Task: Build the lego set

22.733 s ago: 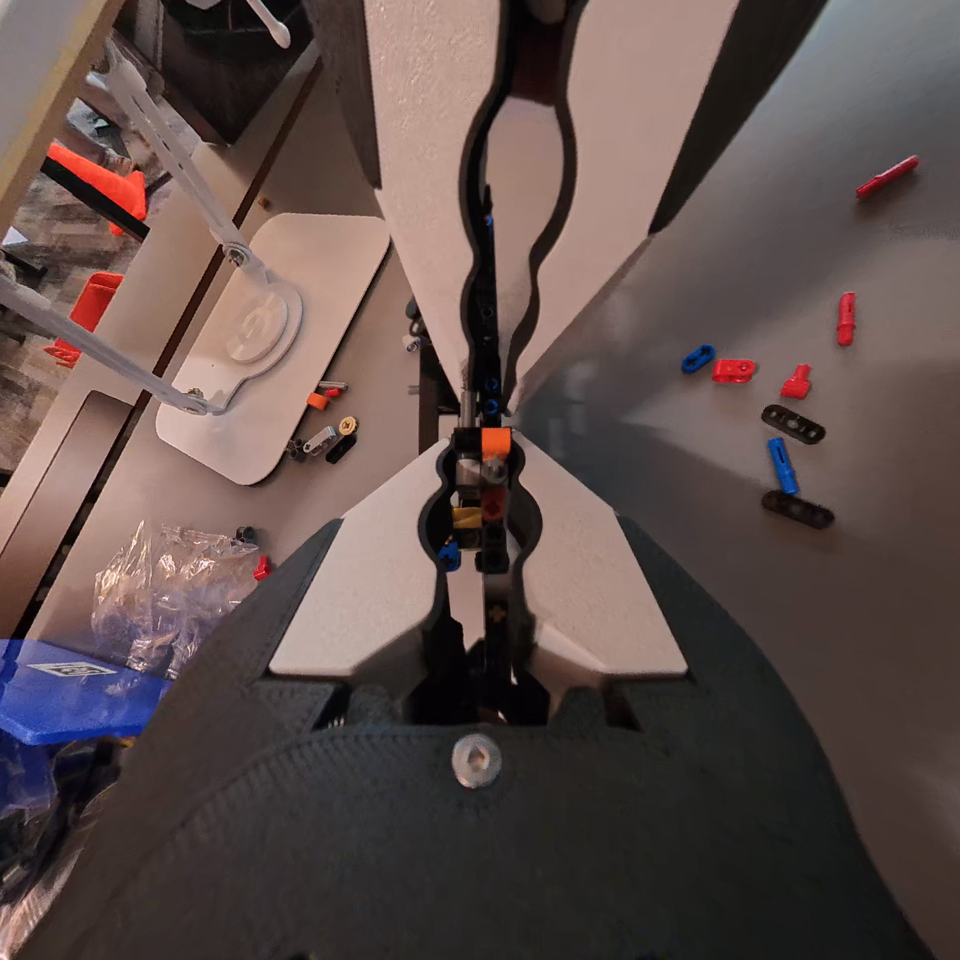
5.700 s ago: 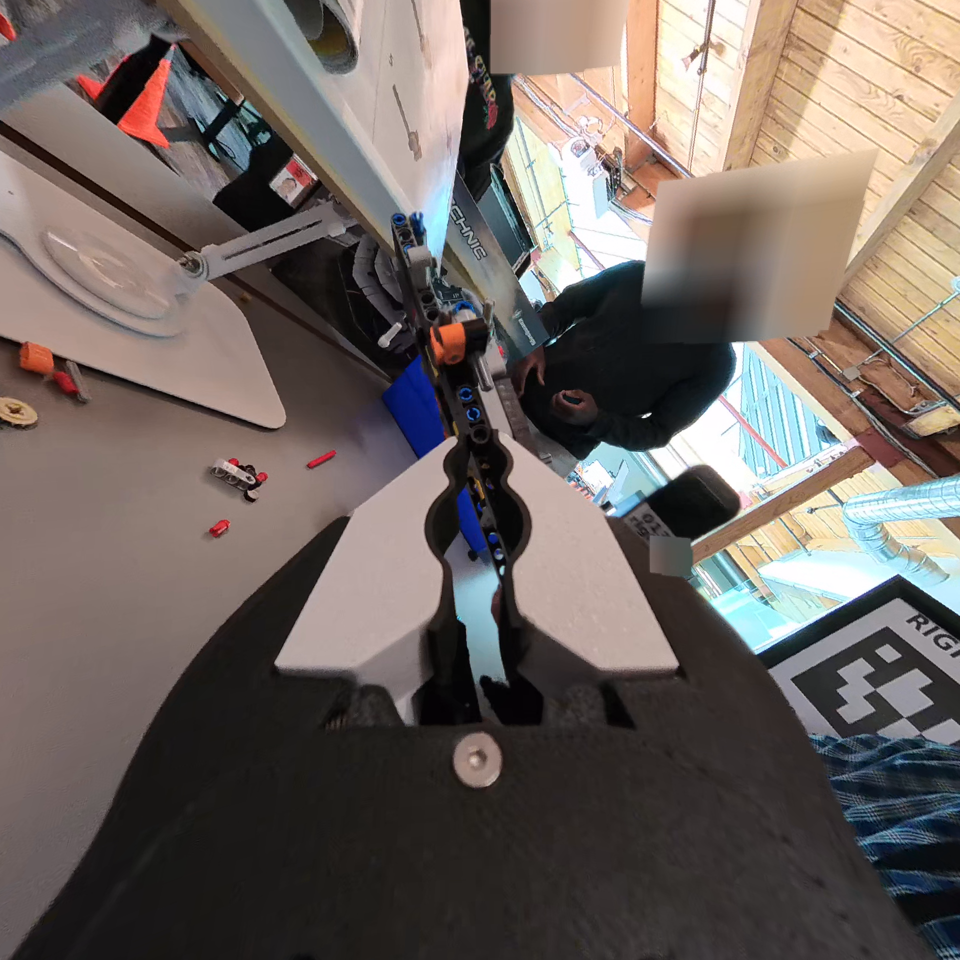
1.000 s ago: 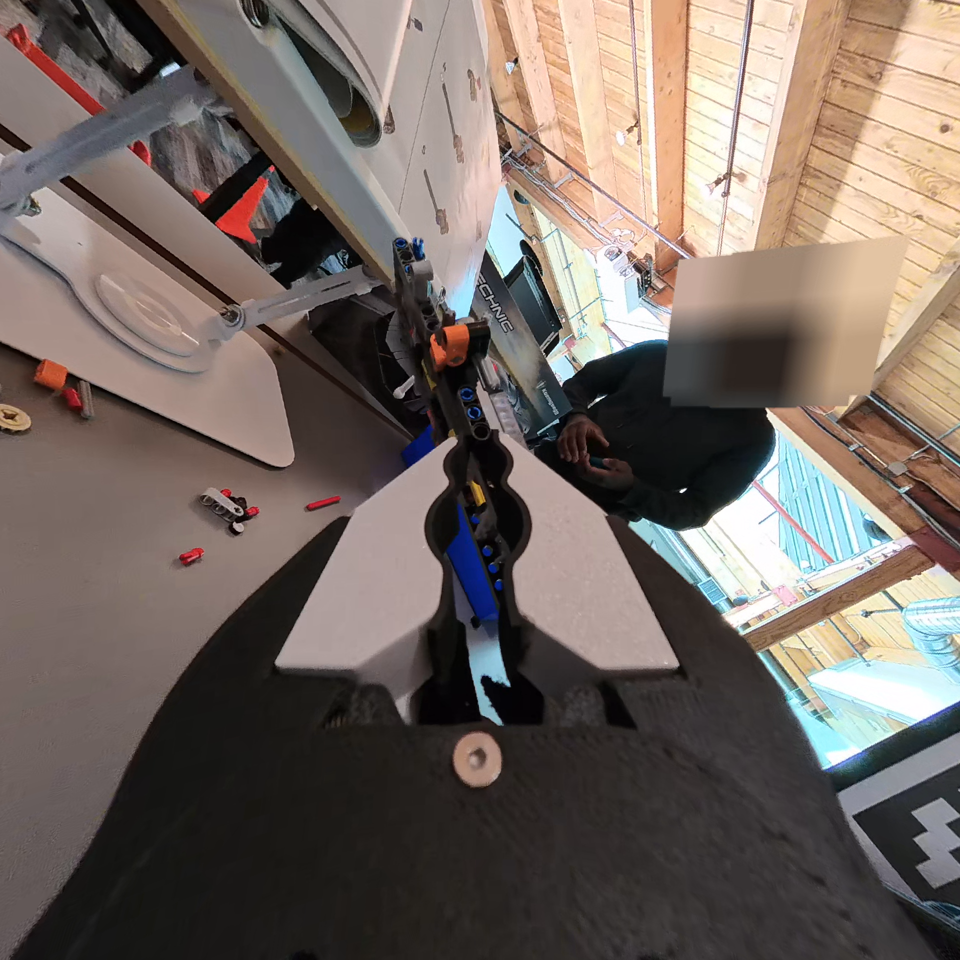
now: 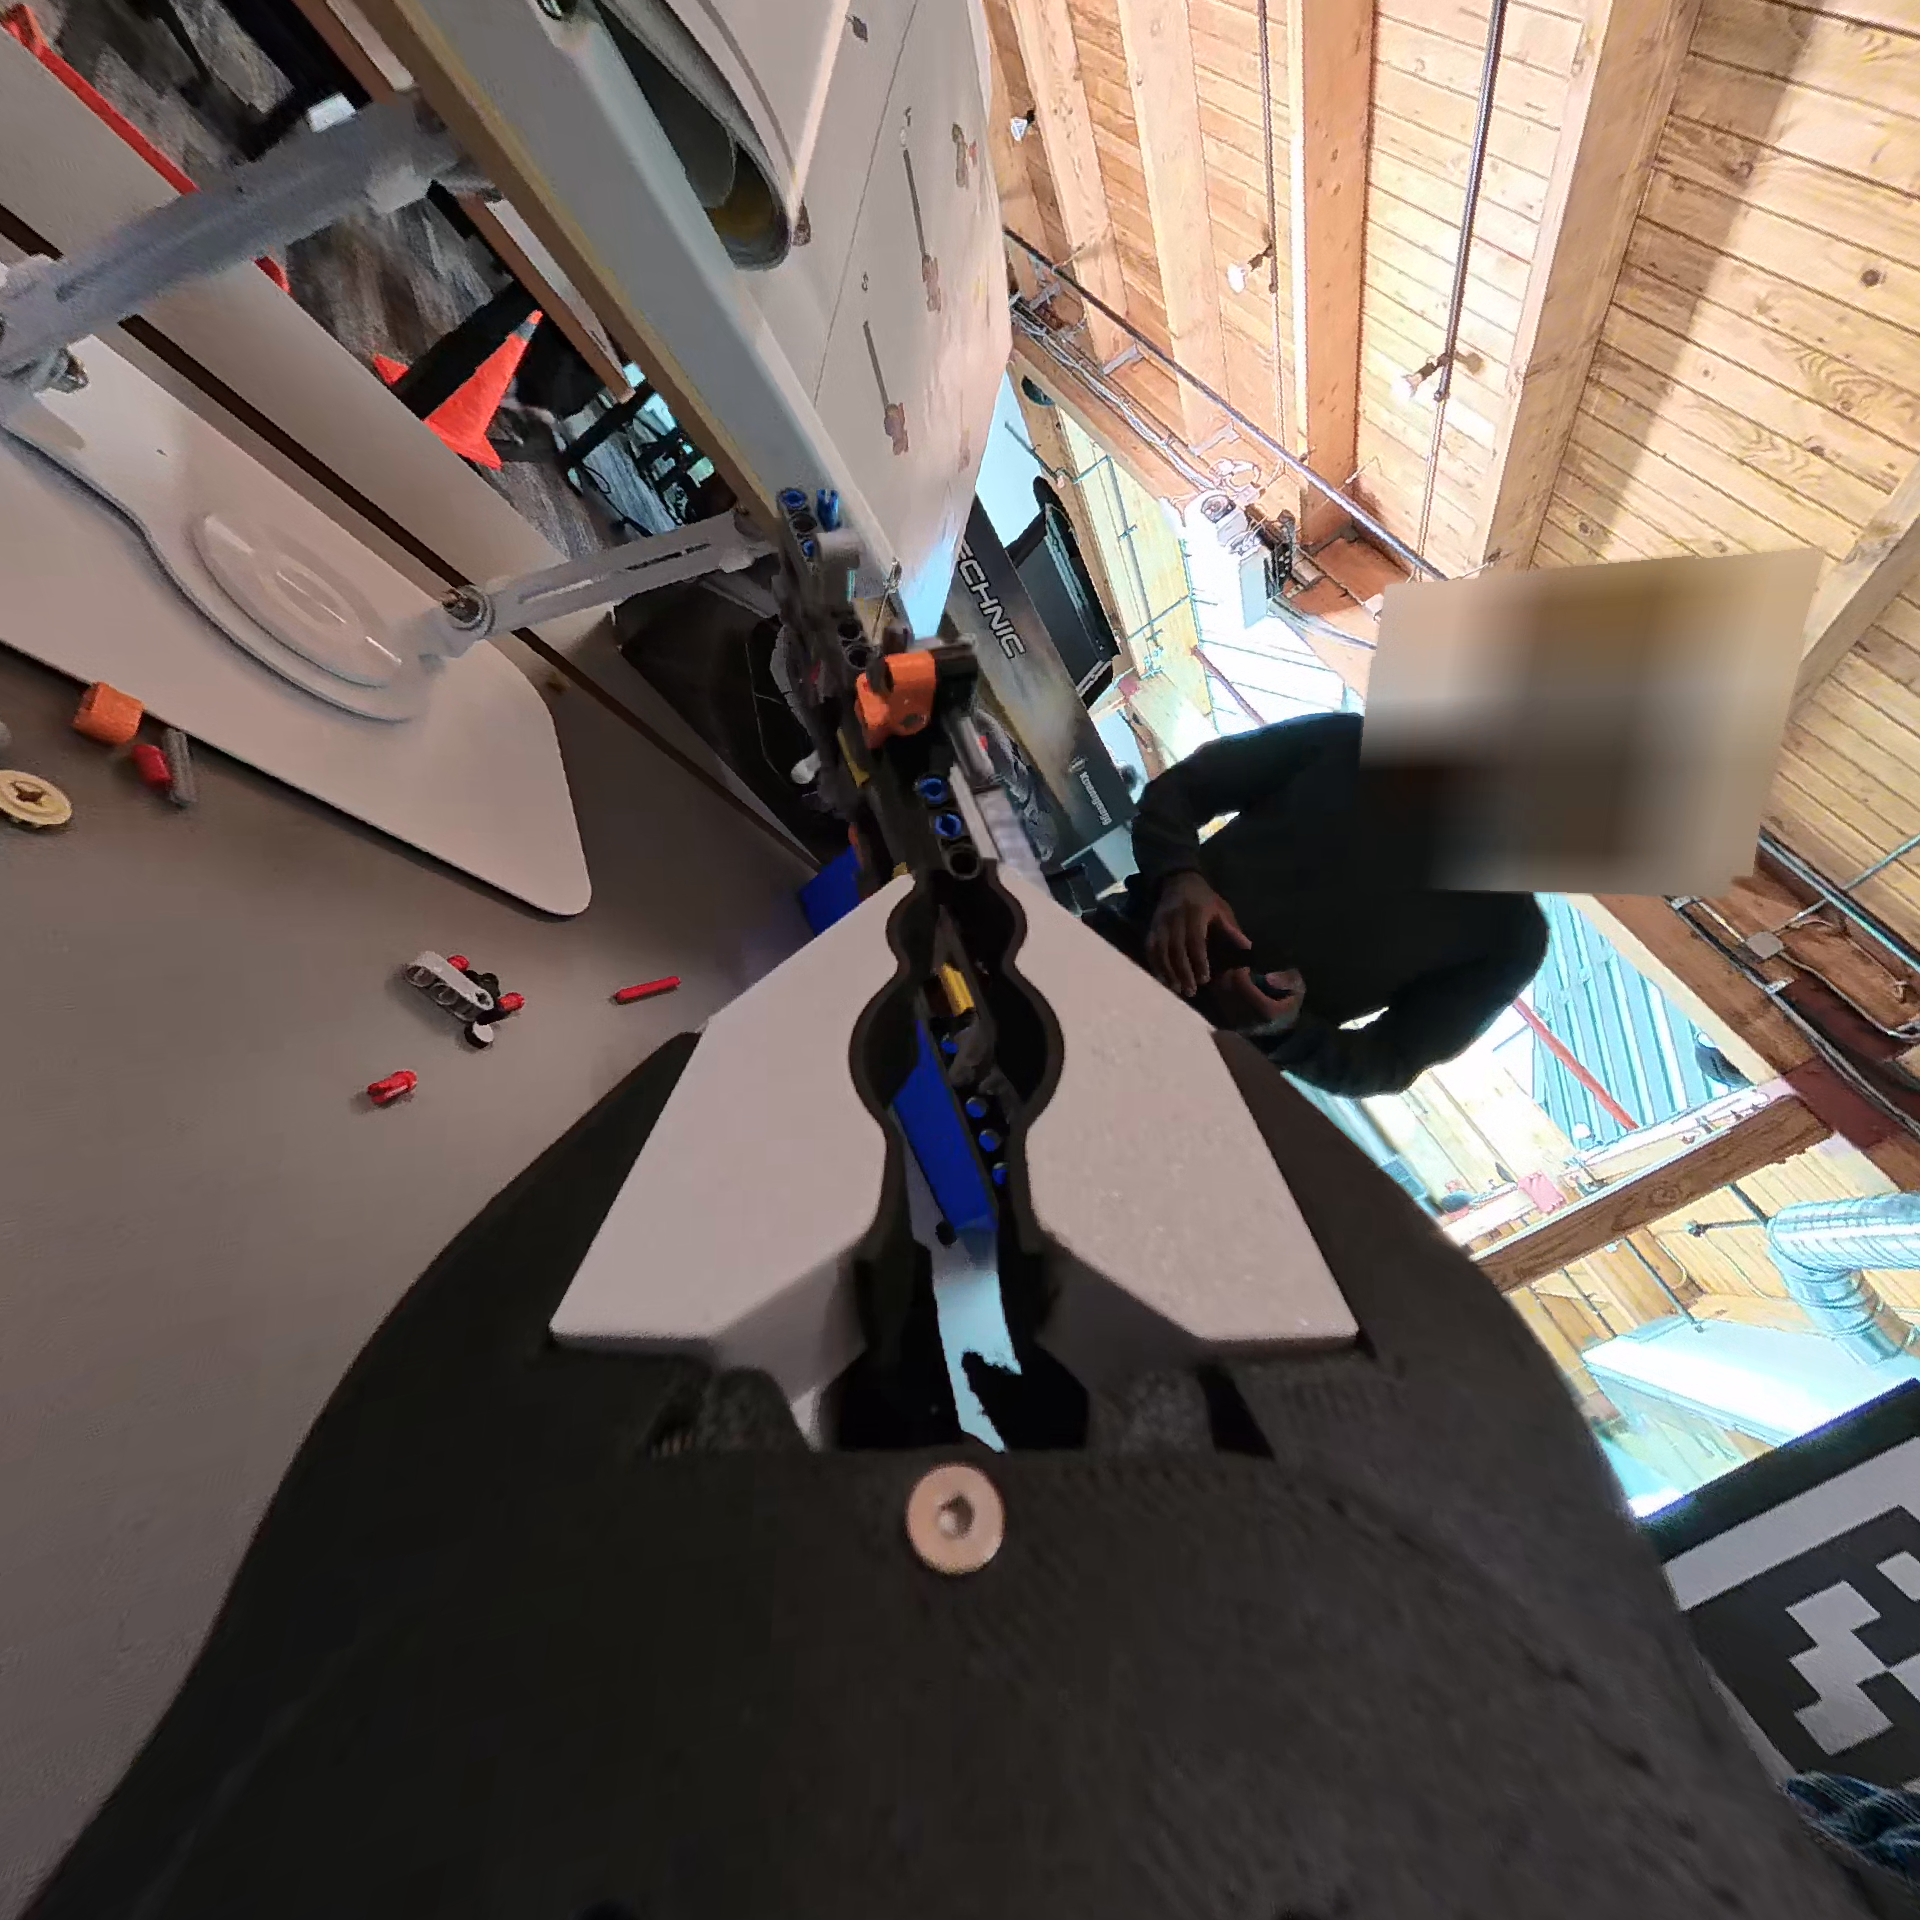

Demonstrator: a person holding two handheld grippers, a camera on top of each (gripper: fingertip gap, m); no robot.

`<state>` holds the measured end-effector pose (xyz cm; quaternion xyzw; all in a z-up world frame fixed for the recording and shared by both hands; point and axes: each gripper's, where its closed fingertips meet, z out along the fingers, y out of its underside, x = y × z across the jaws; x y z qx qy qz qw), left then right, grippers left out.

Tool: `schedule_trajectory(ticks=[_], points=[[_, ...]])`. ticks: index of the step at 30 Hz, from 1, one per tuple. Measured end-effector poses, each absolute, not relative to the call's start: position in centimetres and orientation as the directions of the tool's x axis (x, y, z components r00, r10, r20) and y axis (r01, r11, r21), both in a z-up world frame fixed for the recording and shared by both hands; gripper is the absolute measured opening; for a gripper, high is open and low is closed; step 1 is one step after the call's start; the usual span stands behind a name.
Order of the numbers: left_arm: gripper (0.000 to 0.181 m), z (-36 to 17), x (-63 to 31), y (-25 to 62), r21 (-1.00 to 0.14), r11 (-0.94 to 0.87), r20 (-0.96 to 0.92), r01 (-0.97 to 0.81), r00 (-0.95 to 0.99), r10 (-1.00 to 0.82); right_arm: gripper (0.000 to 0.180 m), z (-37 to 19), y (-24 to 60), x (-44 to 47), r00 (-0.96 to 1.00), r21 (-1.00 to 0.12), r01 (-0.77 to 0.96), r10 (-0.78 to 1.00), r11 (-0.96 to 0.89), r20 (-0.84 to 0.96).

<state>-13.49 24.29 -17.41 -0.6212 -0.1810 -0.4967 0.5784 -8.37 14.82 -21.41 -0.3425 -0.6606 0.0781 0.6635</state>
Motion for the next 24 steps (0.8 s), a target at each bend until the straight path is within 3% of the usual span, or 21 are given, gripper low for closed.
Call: schedule_trajectory(ticks=[5, 9, 13, 16, 19, 22, 24], points=[[0.005, -17.3, -13.5, 24.2, -0.541, -0.266, 0.824, 0.798, 0.440, -0.357, 0.027, -21.0, 14.3, -8.4, 0.125, -0.559, 0.320, 0.551, 0.765, 0.825], [0.005, -17.3, -13.4, 24.2, -0.536, -0.272, 0.827, 0.799, 0.434, -0.357, 0.040, -20.1, 15.5, -8.2, 0.195, -0.587, 0.333, 0.555, 0.738, 0.809], [0.005, -17.3, -13.1, 24.2, -0.539, -0.279, 0.826, 0.795, 0.434, -0.359, 0.040, -20.6, 15.2, -8.4, 0.171, -0.560, 0.342, 0.536, 0.754, 0.827], [0.005, -17.5, -13.1, 24.3, -0.534, -0.281, 0.830, 0.798, 0.430, -0.357, 0.030, -19.8, 14.7, -8.2, 0.190, -0.573, 0.306, 0.541, 0.760, 0.819], [0.005, -17.6, -12.8, 24.3, -0.537, -0.288, 0.829, 0.793, 0.431, -0.357, 0.044, -19.6, 15.3, -8.4, 0.214, -0.579, 0.324, 0.539, 0.748, 0.815], [0.005, -17.6, -12.8, 24.4, -0.543, -0.288, 0.826, 0.789, 0.438, -0.356, 0.041, -20.6, 15.0, -8.5, 0.163, -0.557, 0.332, 0.536, 0.761, 0.829], [0.005, -17.8, -13.2, 24.4, -0.536, -0.284, 0.830, 0.795, 0.435, -0.350, 0.024, -20.8, 14.1, -8.5, 0.116, -0.560, 0.303, 0.554, 0.771, 0.825]])
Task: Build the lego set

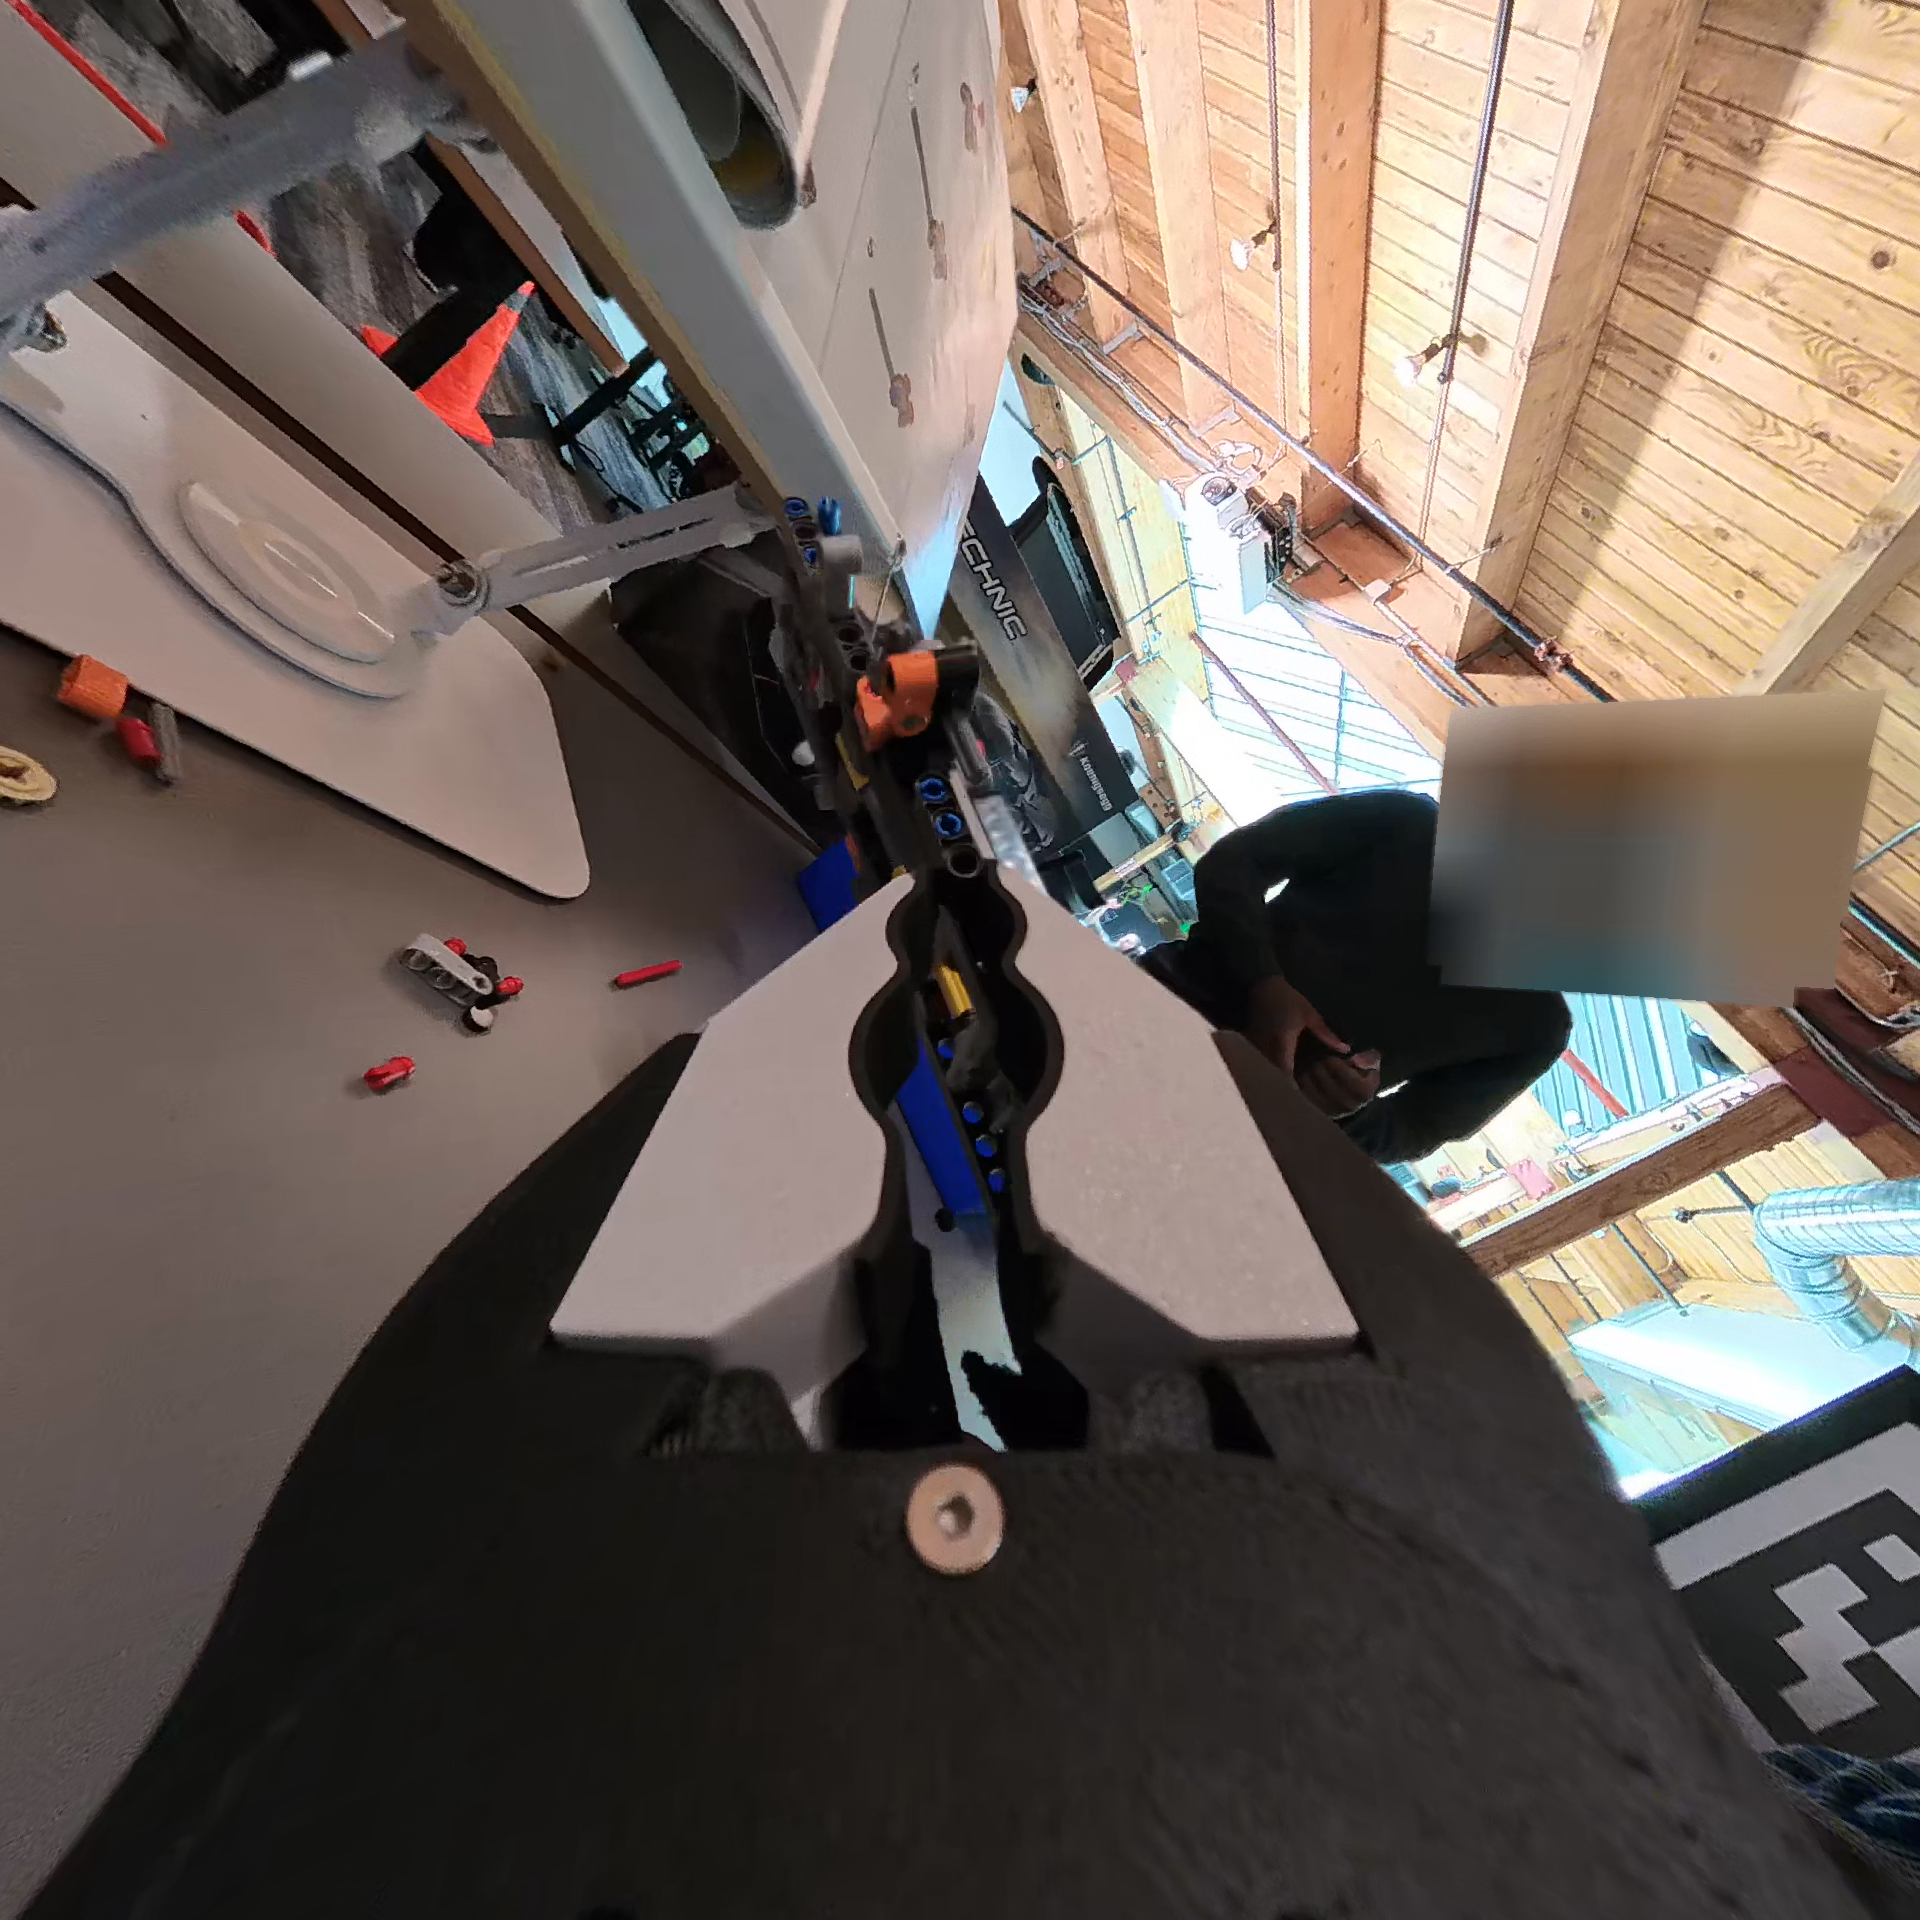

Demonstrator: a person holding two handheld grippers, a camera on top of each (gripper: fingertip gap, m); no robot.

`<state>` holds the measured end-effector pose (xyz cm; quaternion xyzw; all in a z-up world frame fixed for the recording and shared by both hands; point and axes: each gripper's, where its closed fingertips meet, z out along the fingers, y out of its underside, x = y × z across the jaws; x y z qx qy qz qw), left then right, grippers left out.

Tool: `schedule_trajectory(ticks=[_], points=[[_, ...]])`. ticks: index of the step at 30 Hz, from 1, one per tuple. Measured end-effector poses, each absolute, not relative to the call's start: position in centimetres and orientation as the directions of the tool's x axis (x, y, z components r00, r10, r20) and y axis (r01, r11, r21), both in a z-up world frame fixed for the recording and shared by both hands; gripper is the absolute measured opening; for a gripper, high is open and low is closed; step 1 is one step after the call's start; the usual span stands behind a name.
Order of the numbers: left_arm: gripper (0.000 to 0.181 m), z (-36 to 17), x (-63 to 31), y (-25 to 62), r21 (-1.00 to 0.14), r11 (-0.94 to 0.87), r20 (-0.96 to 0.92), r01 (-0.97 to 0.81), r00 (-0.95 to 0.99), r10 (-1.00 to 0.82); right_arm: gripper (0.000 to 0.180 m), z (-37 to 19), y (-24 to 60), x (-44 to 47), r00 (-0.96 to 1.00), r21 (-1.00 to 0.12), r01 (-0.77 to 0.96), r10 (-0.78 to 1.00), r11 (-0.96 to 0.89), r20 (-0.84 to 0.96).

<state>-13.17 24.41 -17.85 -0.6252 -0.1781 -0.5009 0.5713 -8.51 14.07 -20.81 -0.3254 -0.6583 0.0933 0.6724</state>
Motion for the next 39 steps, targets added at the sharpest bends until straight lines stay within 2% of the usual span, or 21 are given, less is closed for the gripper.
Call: schedule_trajectory(ticks=[2, 4, 5, 8, 9, 10, 12, 14, 15, 18, 20, 22, 25, 30, 31, 33, 34, 37, 39], points=[[0.005, -17.8, -13.3, 24.4, -0.533, -0.281, 0.831, 0.798, 0.431, -0.352, 0.033, -20.3, 14.5, -8.5, 0.153, -0.571, 0.300, 0.552, 0.764, 0.820], [0.005, -17.8, -13.1, 24.5, -0.541, -0.283, 0.826, 0.792, 0.439, -0.353, 0.051, -19.9, 15.1, -8.5, 0.186, -0.591, 0.300, 0.562, 0.748, 0.806], [0.005, -17.8, -13.0, 24.5, -0.541, -0.287, 0.826, 0.791, 0.435, -0.357, 0.054, -20.1, 15.1, -8.5, 0.174, -0.594, 0.304, 0.570, 0.745, 0.803], [0.005, -18.0, -12.8, 24.5, -0.547, -0.288, 0.824, 0.786, 0.445, -0.351, 0.047, -21.3, 14.4, -8.7, 0.105, -0.569, 0.319, 0.568, 0.758, 0.816], [0.006, -18.2, -12.8, 24.6, -0.545, -0.286, 0.826, 0.788, 0.446, -0.346, 0.036, -21.5, 14.0, -8.7, 0.080, -0.564, 0.307, 0.570, 0.766, 0.818], [0.005, -18.2, -12.9, 24.5, -0.538, -0.284, 0.829, 0.793, 0.438, -0.349, 0.034, -21.4, 13.8, -8.7, 0.077, -0.569, 0.297, 0.575, 0.767, 0.815], [0.005, -18.1, -12.9, 24.4, -0.542, -0.278, 0.826, 0.793, 0.442, -0.350, 0.040, -20.7, 14.0, -8.6, 0.116, -0.589, 0.284, 0.582, 0.757, 0.805], [0.005, -17.8, -12.8, 24.4, -0.546, -0.275, 0.822, 0.791, 0.444, -0.357, 0.060, -20.3, 14.5, -8.6, 0.148, -0.606, 0.292, 0.591, 0.740, 0.793], [0.005, -17.6, -12.7, 24.3, -0.547, -0.275, 0.821, 0.791, 0.442, -0.361, 0.061, -20.6, 14.6, -8.7, 0.138, -0.601, 0.302, 0.590, 0.740, 0.795], [0.006, -17.6, -12.7, 24.1, -0.561, -0.273, 0.814, 0.782, 0.459, -0.357, 0.059, -21.5, 14.4, -8.9, 0.099, -0.571, 0.328, 0.574, 0.753, 0.813], [0.006, -17.9, -13.1, 24.0, -0.552, -0.269, 0.820, 0.790, 0.455, -0.347, 0.039, -21.3, 13.7, -8.8, 0.070, -0.578, 0.294, 0.586, 0.761, 0.807], [0.005, -17.8, -13.2, 23.8, -0.544, -0.266, 0.823, 0.796, 0.446, -0.352, 0.043, -20.7, 13.9, -8.6, 0.104, -0.586, 0.288, 0.584, 0.757, 0.805], [0.005, -17.7, -12.9, 23.8, -0.550, -0.271, 0.820, 0.790, 0.449, -0.355, 0.059, -20.6, 14.8, -8.7, 0.132, -0.615, 0.306, 0.608, 0.726, 0.783], [0.006, -18.0, -13.0, 24.0, -0.551, -0.266, 0.820, 0.791, 0.453, -0.351, 0.043, -20.9, 13.8, -8.7, 0.091, -0.600, 0.275, 0.601, 0.751, 0.794], [0.005, -17.9, -13.1, 24.0, -0.545, -0.266, 0.822, 0.795, 0.445, -0.355, 0.046, -20.5, 13.9, -8.7, 0.112, -0.608, 0.267, 0.602, 0.748, 0.790], [0.005, -18.0, -12.9, 23.9, -0.553, -0.268, 0.818, 0.789, 0.453, -0.355, 0.067, -20.1, 14.4, -8.8, 0.151, -0.632, 0.270, 0.616, 0.727, 0.773], [0.005, -17.9, -12.8, 23.9, -0.552, -0.270, 0.818, 0.789, 0.450, -0.357, 0.070, -20.5, 14.5, -8.9, 0.138, -0.636, 0.282, 0.626, 0.718, 0.767], [0.005, -17.9, -12.8, 23.9, -0.554, -0.267, 0.816, 0.788, 0.453, -0.359, 0.058, -21.3, 13.9, -8.9, 0.085, -0.608, 0.287, 0.612, 0.740, 0.786], [0.005, -18.0, -13.1, 23.9, -0.544, -0.265, 0.822, 0.796, 0.442, -0.358, 0.041, -20.9, 13.0, -8.8, 0.067, -0.607, 0.240, 0.611, 0.758, 0.789]])
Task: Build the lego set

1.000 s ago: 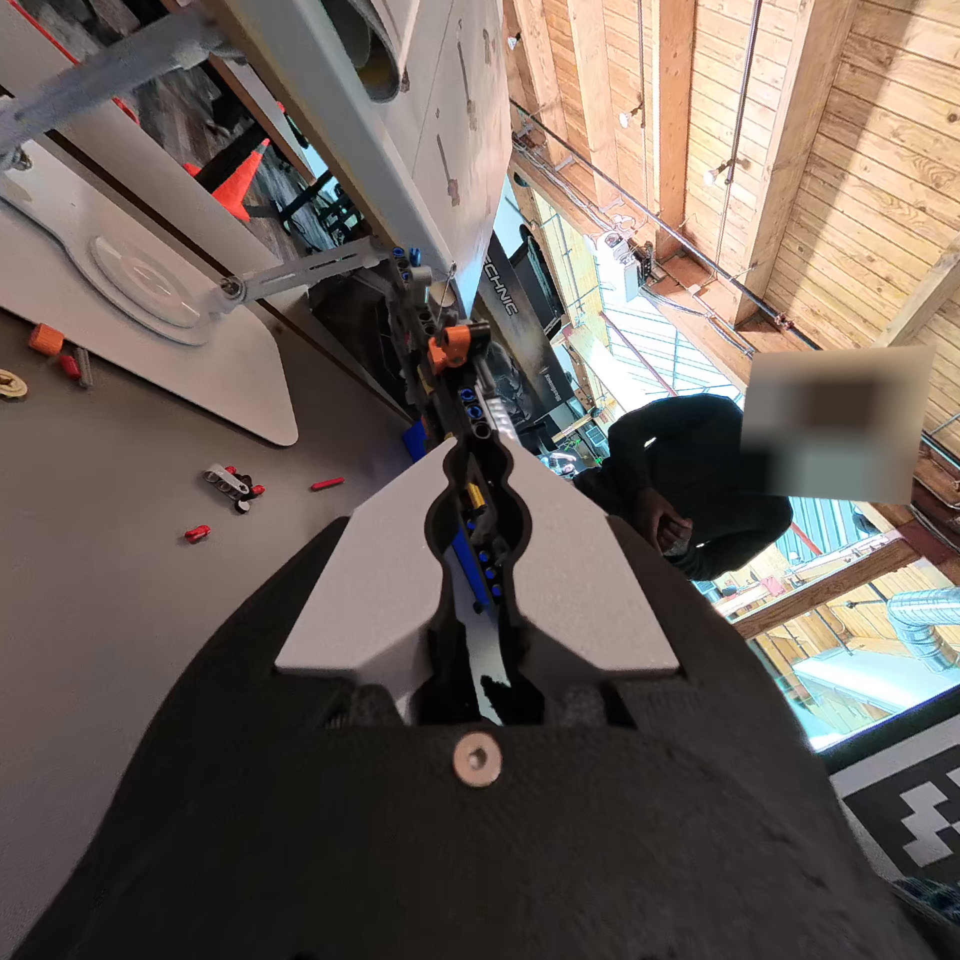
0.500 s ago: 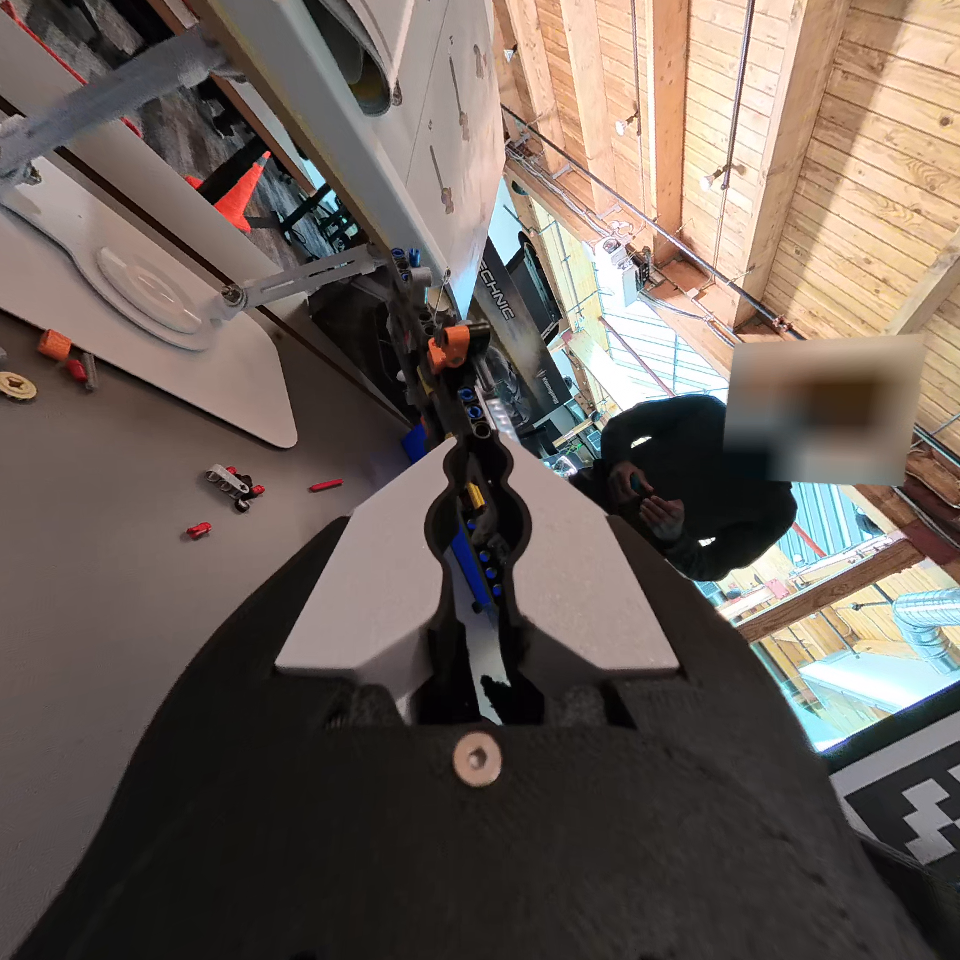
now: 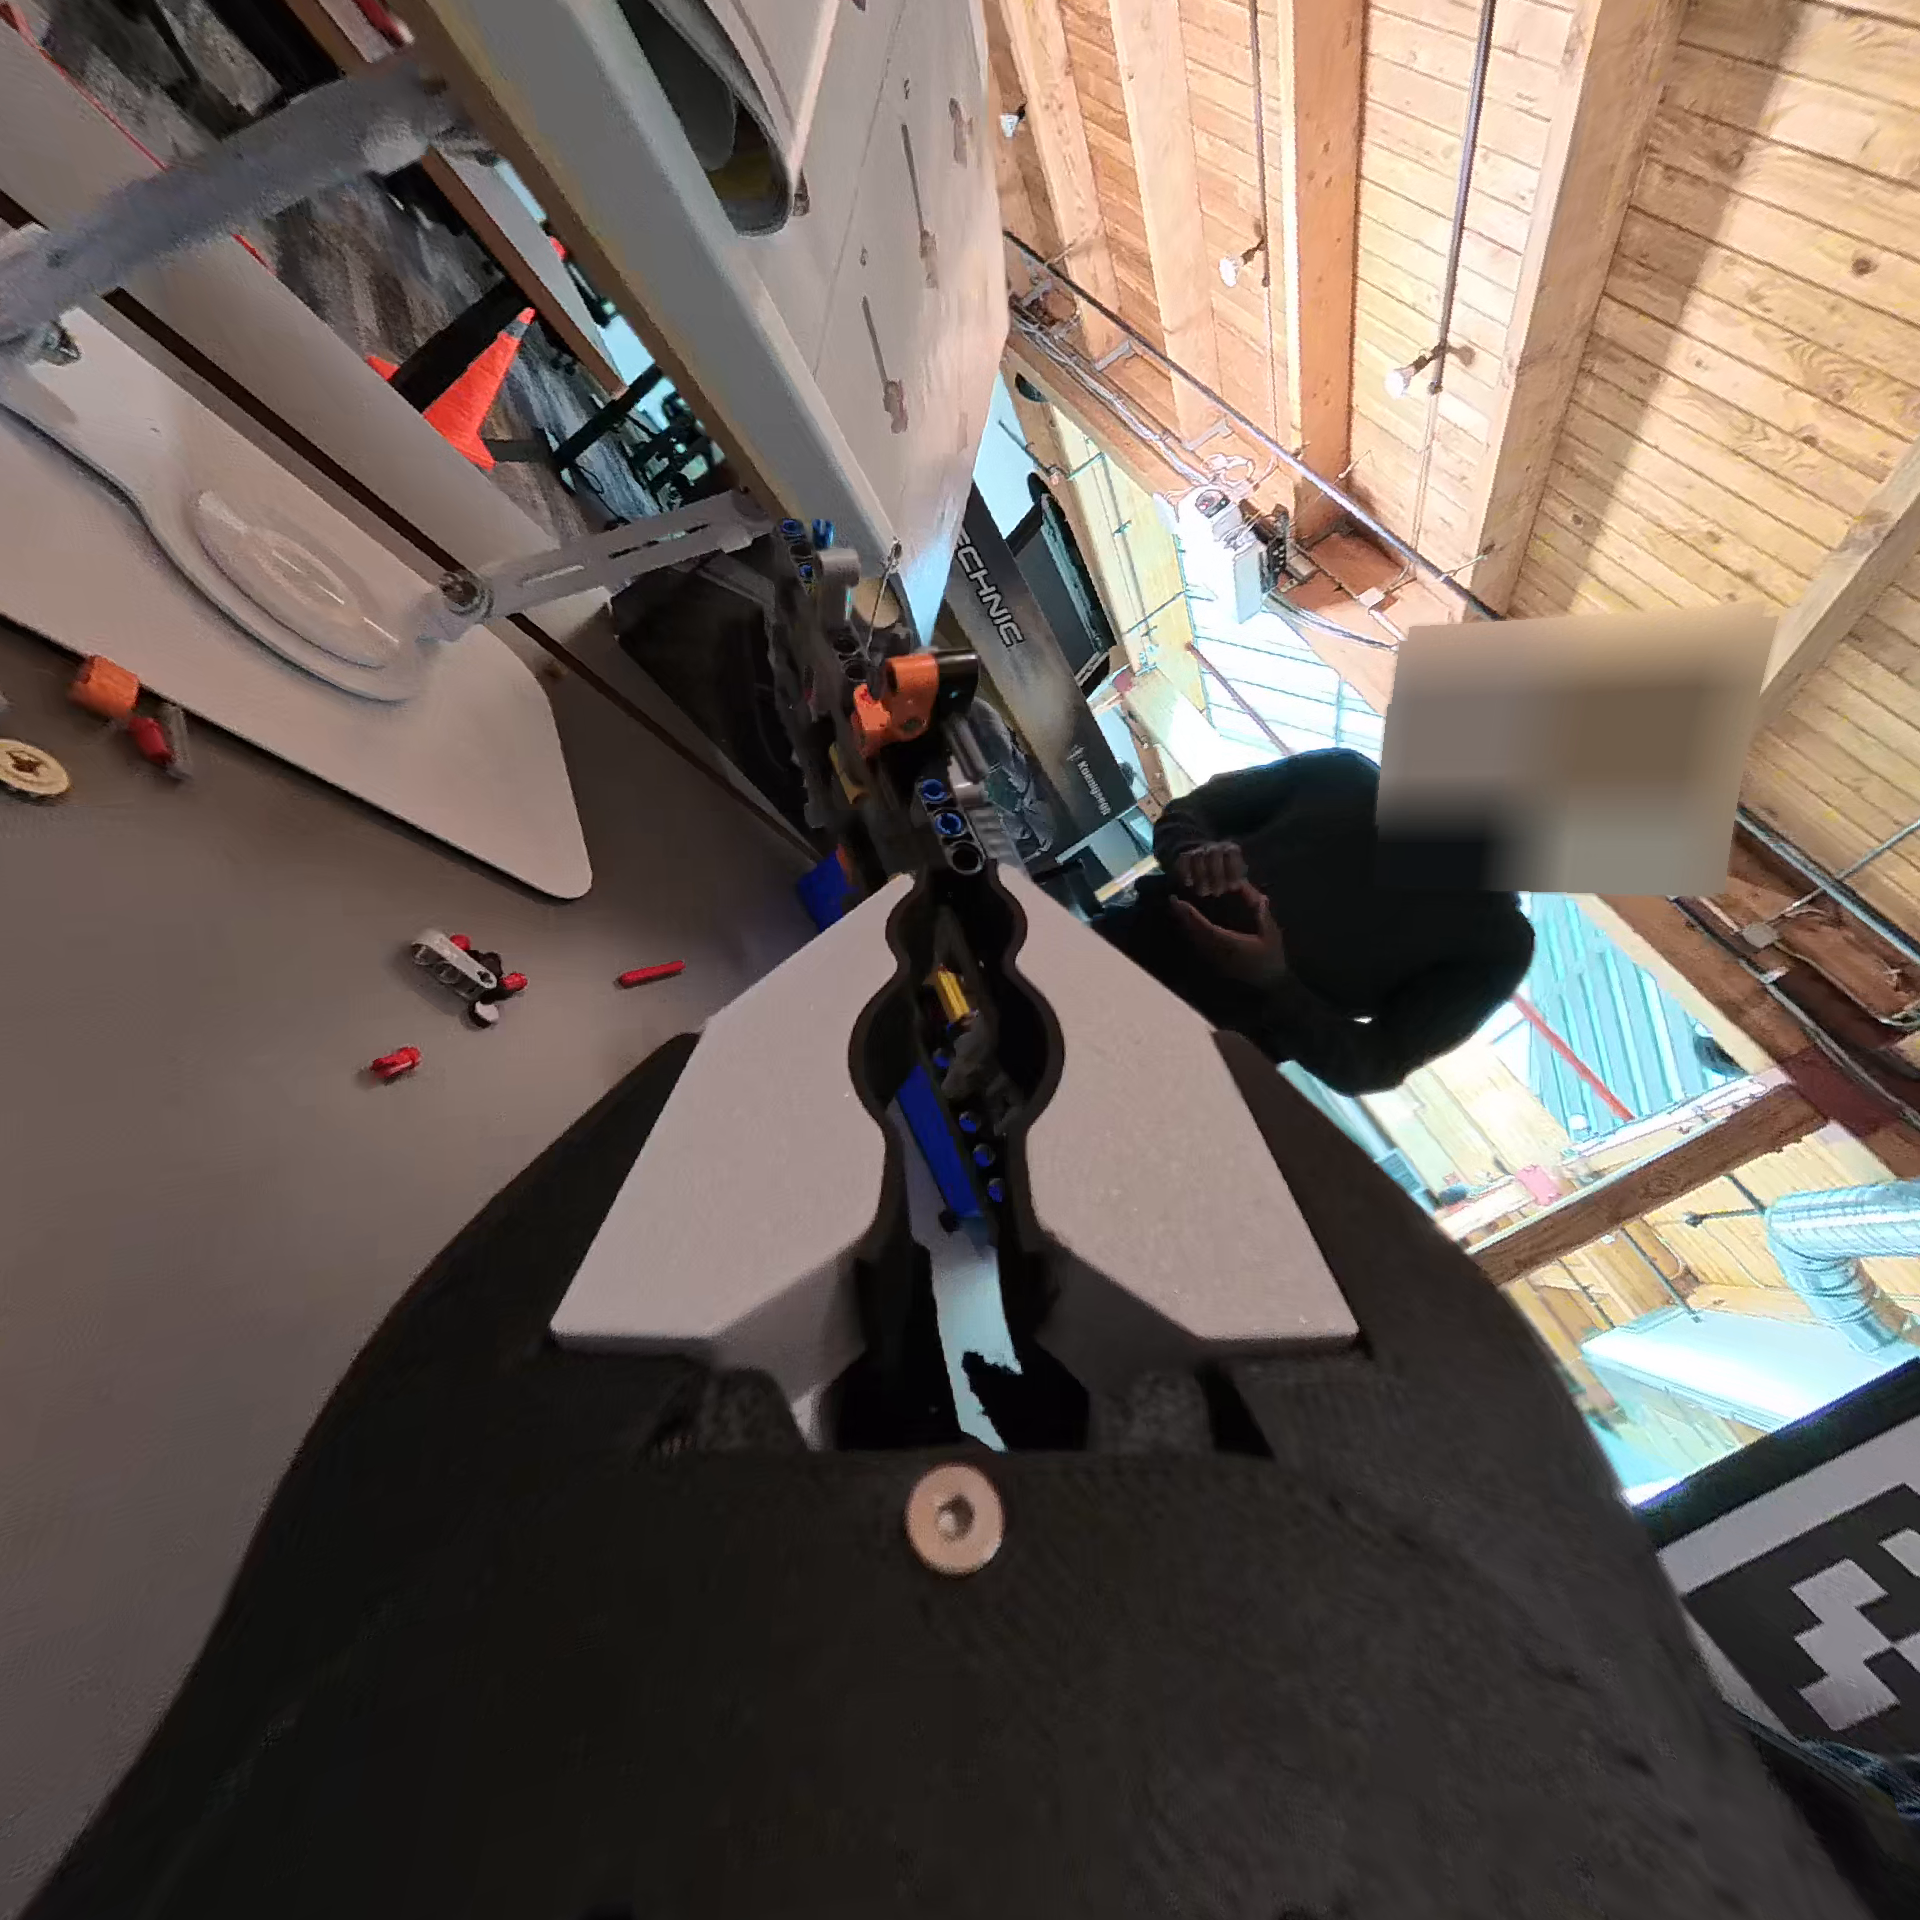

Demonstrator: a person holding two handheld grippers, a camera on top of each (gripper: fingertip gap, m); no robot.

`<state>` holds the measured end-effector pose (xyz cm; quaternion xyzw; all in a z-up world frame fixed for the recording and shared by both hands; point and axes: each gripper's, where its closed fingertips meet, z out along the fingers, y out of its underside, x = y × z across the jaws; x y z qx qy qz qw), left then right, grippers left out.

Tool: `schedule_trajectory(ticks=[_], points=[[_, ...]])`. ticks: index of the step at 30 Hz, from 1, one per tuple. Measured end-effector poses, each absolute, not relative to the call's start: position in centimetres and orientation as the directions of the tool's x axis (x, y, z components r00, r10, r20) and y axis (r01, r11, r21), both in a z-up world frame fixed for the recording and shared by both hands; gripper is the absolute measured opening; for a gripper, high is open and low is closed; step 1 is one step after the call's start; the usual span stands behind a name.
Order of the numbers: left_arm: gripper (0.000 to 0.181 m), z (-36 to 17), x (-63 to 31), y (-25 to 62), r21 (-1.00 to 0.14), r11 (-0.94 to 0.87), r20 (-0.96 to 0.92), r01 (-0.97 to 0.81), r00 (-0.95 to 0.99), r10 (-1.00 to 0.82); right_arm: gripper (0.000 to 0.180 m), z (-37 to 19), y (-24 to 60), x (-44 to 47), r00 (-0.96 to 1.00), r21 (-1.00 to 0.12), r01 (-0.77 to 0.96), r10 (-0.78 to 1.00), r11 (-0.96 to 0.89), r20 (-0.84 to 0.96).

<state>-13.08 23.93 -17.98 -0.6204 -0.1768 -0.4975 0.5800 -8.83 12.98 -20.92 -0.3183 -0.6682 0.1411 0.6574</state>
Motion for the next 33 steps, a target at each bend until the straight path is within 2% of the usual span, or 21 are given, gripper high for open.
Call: schedule_trajectory(ticks=[4, 7, 9, 10, 12, 14, 18, 20, 24, 27, 30, 32, 33], points=[[0.005, -18.0, -12.8, 23.9, -0.546, -0.269, 0.820, 0.793, 0.441, -0.365, 0.073, -20.9, 14.0, -9.0, 0.109, -0.646, 0.274, 0.644, 0.713, 0.757], [0.005, -18.0, -12.8, 23.9, -0.541, -0.272, 0.822, 0.796, 0.434, -0.368, 0.065, -21.4, 13.5, -9.1, 0.070, -0.629, 0.277, 0.637, 0.726, 0.767], [0.005, -18.2, -12.9, 23.9, -0.538, -0.274, 0.825, 0.797, 0.431, -0.366, 0.049, -21.3, 12.4, -9.0, 0.037, -0.616, 0.237, 0.627, 0.751, 0.778], [0.005, -18.3, -12.9, 23.9, -0.535, -0.275, 0.826, 0.799, 0.426, -0.370, 0.047, -21.0, 12.3, -9.0, 0.050, -0.616, 0.224, 0.622, 0.755, 0.781], [0.005, -18.5, -12.9, 23.9, -0.535, -0.275, 0.827, 0.799, 0.428, -0.364, 0.070, -20.5, 13.1, -8.9, 0.102, -0.633, 0.239, 0.629, 0.736, 0.771], [0.005, -18.7, -13.0, 23.9, -0.529, -0.276, 0.831, 0.803, 0.423, -0.361, 0.079, -20.6, 13.9, -8.8, 0.116, -0.655, 0.251, 0.649, 0.713, 0.752], [0.005, -18.7, -12.9, 23.9, -0.526, -0.275, 0.832, 0.805, 0.419, -0.364, 0.068, -21.8, 13.6, -9.1, 0.070, -0.626, 0.276, 0.634, 0.729, 0.770], [0.005, -18.6, -12.8, 23.9, -0.526, -0.272, 0.831, 0.806, 0.419, -0.365, 0.071, -21.9, 13.2, -9.2, 0.063, -0.621, 0.265, 0.629, 0.738, 0.775], [0.005, -18.6, -13.0, 23.8, -0.518, -0.265, 0.835, 0.813, 0.413, -0.364, 0.047, -21.8, 12.7, -8.9, 0.037, -0.623, 0.240, 0.634, 0.745, 0.772], [0.005, -18.3, -13.0, 23.7, -0.529, -0.261, 0.828, 0.808, 0.423, -0.369, 0.070, -21.1, 13.6, -8.7, 0.093, -0.649, 0.243, 0.649, 0.721, 0.755], [0.005, -18.1, -13.0, 23.7, -0.533, -0.260, 0.824, 0.805, 0.424, -0.375, 0.071, -21.2, 13.7, -8.6, 0.090, -0.649, 0.244, 0.649, 0.721, 0.755], [0.005, -18.1, -12.8, 23.8, -0.532, -0.266, 0.825, 0.804, 0.422, -0.375, 0.062, -21.8, 13.4, -8.6, 0.061, -0.630, 0.251, 0.637, 0.735, 0.768], [0.006, -18.2, -12.8, 23.9, -0.534, -0.270, 0.825, 0.802, 0.423, -0.375, 0.063, -21.9, 13.3, -8.7, 0.056, -0.621, 0.256, 0.630, 0.741, 0.775]])
